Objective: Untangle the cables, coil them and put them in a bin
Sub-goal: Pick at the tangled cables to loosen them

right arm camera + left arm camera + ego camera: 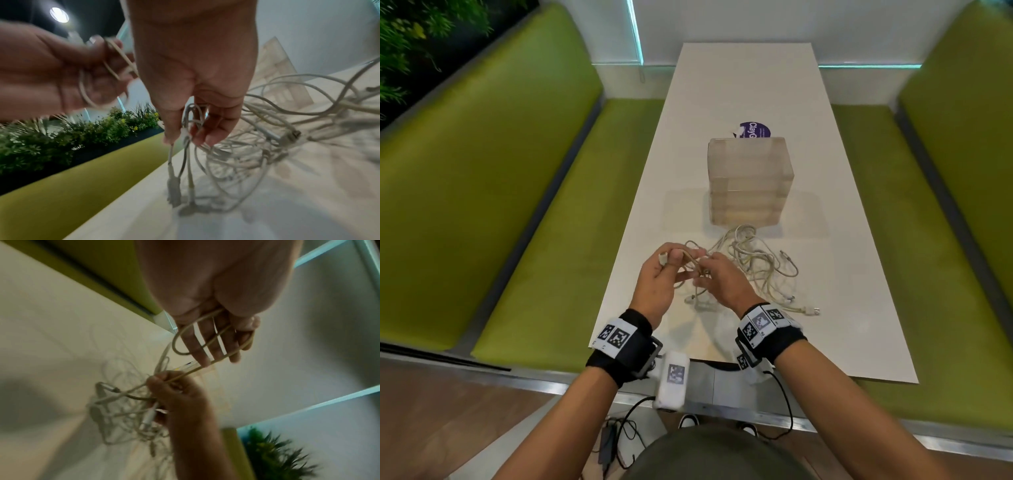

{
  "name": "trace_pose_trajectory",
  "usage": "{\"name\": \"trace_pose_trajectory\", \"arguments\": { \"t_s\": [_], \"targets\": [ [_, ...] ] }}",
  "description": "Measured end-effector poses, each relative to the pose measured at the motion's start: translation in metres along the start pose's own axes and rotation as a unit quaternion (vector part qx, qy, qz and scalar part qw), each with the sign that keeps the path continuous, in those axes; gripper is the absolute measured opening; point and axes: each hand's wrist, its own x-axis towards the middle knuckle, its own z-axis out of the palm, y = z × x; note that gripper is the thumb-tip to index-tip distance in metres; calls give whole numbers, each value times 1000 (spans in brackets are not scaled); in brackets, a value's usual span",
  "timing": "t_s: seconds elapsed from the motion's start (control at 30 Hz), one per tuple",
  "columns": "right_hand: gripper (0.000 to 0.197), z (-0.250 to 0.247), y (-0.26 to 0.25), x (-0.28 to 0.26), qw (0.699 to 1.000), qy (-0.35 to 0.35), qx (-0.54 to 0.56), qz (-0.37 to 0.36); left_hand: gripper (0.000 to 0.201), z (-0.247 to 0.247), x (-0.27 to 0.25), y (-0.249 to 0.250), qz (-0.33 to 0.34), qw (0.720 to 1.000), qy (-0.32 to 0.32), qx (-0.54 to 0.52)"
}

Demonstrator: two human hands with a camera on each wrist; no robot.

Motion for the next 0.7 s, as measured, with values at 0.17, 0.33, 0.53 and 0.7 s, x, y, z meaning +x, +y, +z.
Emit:
{"name": "trace_pose_trajectory", "arguments": {
  "t_s": [0.17, 0.33, 0.53, 0.7],
  "targets": [
    [10, -4, 13, 7, 998, 43, 44, 11, 31, -10, 6, 39, -49, 979, 85, -180],
    [16, -8, 14, 4, 996, 54, 65, -13, 24, -28, 13, 21, -67, 991, 97, 57],
    [10, -13, 16, -8, 988, 73, 100, -88, 37, -20, 12, -16, -135, 939, -35, 315],
    [7, -15, 19, -12, 982, 81, 126, -115, 26, -6, 23, -21, -95, 944, -23, 314]
  ]
}}
